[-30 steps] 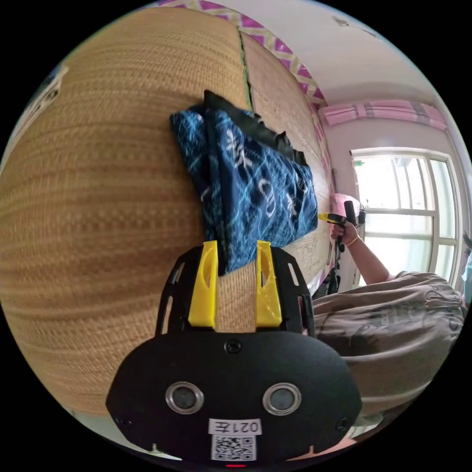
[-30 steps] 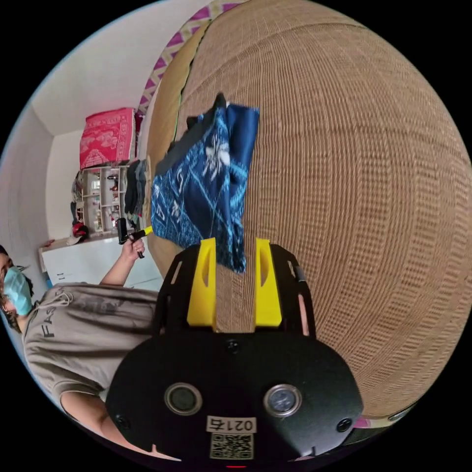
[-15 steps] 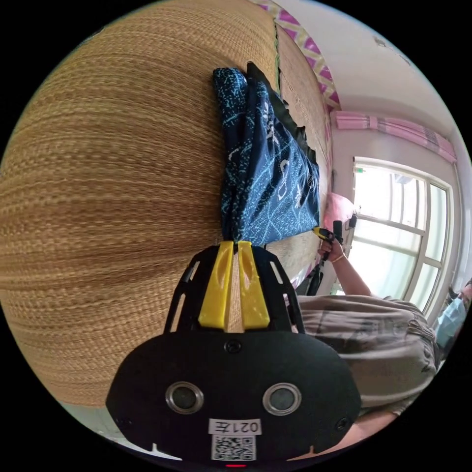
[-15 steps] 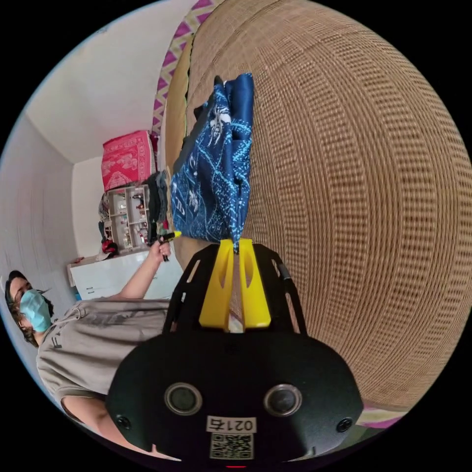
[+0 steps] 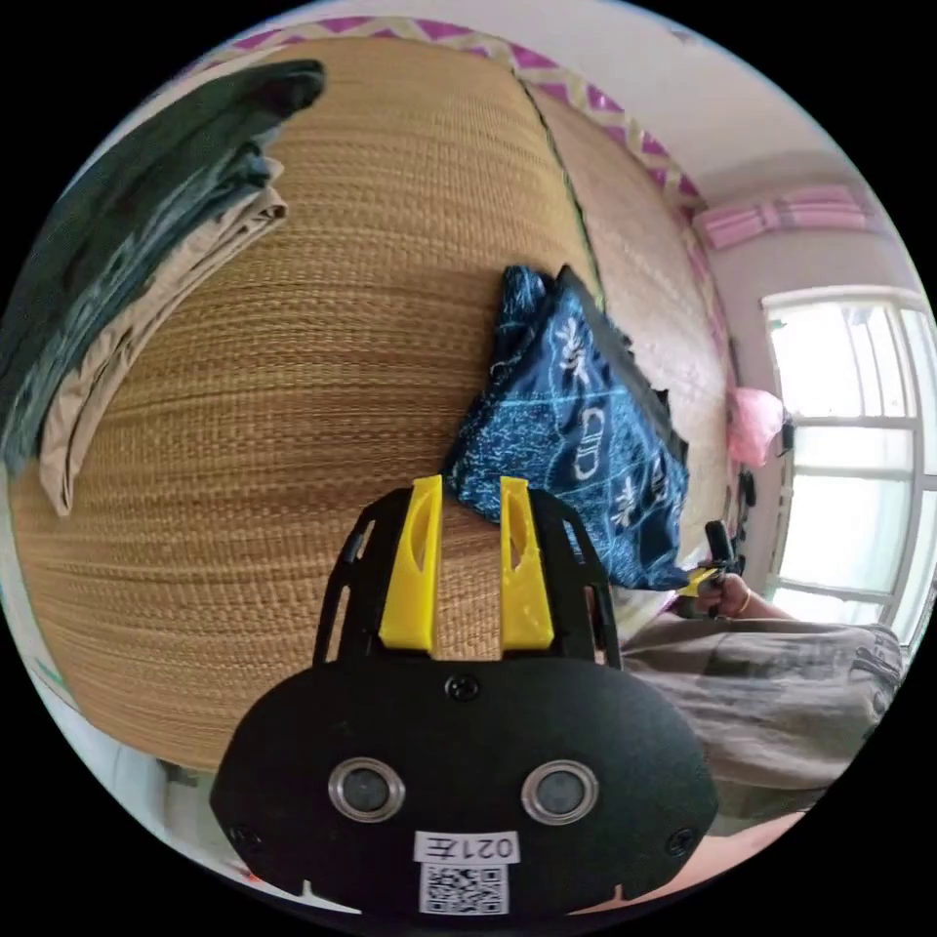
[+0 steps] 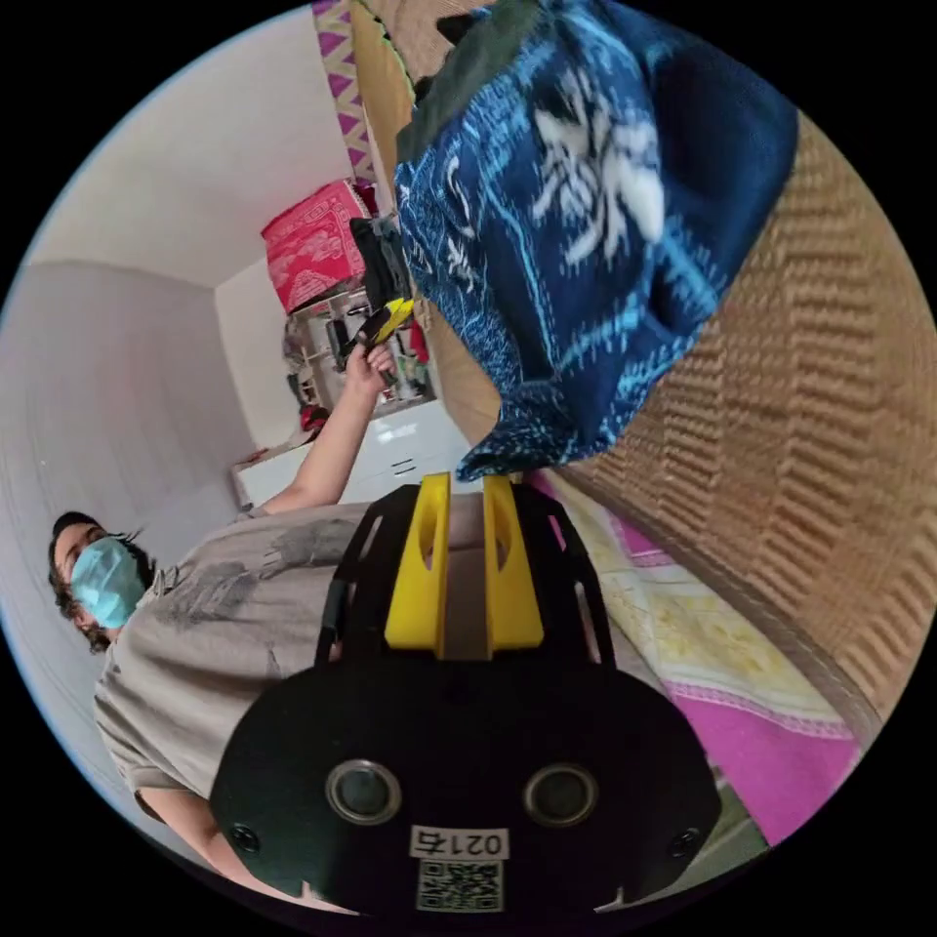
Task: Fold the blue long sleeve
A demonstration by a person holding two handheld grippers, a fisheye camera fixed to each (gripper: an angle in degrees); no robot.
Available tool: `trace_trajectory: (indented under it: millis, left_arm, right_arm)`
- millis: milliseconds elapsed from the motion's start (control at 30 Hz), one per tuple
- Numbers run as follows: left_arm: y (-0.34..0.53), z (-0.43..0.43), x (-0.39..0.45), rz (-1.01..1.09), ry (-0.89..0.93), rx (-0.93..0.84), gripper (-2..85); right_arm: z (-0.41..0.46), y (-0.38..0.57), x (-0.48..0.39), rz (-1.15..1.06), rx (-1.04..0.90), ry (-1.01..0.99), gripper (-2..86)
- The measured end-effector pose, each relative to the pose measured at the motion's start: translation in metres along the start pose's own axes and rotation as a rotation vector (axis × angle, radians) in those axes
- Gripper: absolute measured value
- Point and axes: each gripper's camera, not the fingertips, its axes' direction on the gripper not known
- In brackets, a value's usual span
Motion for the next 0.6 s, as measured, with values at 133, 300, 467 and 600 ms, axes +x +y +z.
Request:
trace_trajectory:
  millis: [133,300,467,600]
  left_arm:
    - [0.086,0.018,0.0,-0.048,0.194,0.056,9.3]
    - [0.178,0.094,0.036,-0.174,0.388,0.047,8.0]
    - [0.22,0.179,0.052,-0.331,0.597,0.019,10.0]
    - [0.23,0.22,0.055,-0.358,0.636,0.038,11.6]
  right_arm:
    - [-0.07,-0.006,-0.051,-0.17,0.175,0.389,8.6]
    - [-0.129,-0.059,-0.083,-0.256,0.273,0.567,9.7]
    - [-0.15,-0.145,-0.072,-0.157,0.168,0.51,9.4]
    - [-0.151,-0.187,-0.076,-0.164,0.075,0.52,8.8]
